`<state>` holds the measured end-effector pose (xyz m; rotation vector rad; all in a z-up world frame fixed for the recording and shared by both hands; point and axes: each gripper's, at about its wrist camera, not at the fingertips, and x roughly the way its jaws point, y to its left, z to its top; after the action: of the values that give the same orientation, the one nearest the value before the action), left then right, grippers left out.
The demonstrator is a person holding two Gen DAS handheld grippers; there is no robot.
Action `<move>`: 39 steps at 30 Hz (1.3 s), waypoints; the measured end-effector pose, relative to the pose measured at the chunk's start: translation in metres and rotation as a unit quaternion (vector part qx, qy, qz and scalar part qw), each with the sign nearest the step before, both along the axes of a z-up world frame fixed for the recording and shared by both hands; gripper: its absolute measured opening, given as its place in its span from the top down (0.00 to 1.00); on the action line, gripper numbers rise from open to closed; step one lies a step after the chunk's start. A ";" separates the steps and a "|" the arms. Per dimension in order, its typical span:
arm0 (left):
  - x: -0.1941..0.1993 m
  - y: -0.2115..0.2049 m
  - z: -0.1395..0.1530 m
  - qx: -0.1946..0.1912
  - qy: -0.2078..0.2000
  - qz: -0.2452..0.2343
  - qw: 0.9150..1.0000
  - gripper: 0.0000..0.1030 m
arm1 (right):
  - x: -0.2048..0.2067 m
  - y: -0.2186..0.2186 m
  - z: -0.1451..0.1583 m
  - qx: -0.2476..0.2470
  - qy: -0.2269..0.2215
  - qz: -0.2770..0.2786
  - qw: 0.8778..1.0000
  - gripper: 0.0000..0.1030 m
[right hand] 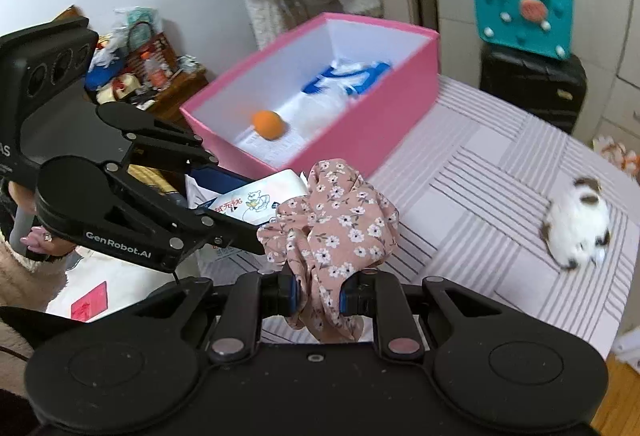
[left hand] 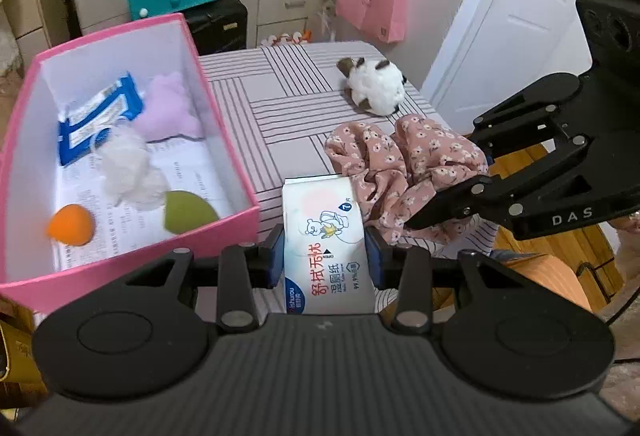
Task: Organize soft objects
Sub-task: 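Lift the tissue packet and floral cloth and carry both over the pink box, then open the left tool to drop the tissue packet while the right tool releases the cloth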
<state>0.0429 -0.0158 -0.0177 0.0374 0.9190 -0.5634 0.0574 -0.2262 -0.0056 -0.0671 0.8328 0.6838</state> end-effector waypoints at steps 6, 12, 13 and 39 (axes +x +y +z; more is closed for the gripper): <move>-0.010 0.026 0.011 -0.004 -0.013 0.018 1.000 0.62 | -0.007 0.017 0.009 0.008 -0.027 0.026 0.999 0.79; -0.015 0.052 0.024 -0.019 -0.045 0.044 0.998 0.62 | -0.005 0.039 0.025 0.012 -0.063 0.042 0.997 0.79; -0.016 0.057 0.027 -0.022 -0.051 0.050 0.997 0.62 | -0.003 0.043 0.029 0.011 -0.071 0.044 0.996 0.79; 0.112 0.110 -0.019 0.038 -0.082 0.188 0.978 0.62 | 0.128 0.124 0.006 -0.078 -0.131 0.058 0.987 0.78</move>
<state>0.1553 0.0943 -0.0362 -0.0206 0.7623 -0.1709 0.1852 -0.1023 0.0007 -0.3418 0.6297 0.7009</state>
